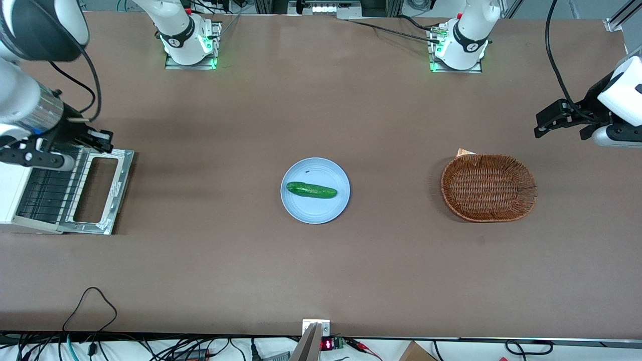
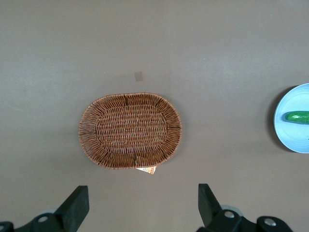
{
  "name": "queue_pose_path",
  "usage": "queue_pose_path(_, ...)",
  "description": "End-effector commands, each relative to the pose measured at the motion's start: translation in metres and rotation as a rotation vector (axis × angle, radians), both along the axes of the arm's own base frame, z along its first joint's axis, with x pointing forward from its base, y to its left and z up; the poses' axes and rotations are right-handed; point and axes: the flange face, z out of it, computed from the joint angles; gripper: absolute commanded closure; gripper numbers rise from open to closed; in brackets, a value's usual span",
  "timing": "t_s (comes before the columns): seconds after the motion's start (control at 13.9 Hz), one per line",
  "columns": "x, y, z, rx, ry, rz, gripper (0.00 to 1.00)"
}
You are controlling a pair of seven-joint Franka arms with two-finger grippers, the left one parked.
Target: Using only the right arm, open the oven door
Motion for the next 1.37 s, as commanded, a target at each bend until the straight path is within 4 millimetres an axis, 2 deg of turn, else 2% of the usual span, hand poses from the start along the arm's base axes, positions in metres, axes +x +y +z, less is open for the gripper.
queue_pose_path(0.0,-0.009,0.007,0.025,0.019,0.031,0.054,0.52)
queue_pose_path(0.07,-0.010,0.007,0.029,0.019,0.027,0.066,0.36)
queue_pose_path(0.14,-0.010,0.007,0.029,0.020,0.025,0.066,0.00)
queue_pose_path(1.29,-0.008,0.013,0.037,0.049,0.003,0.165,0.00)
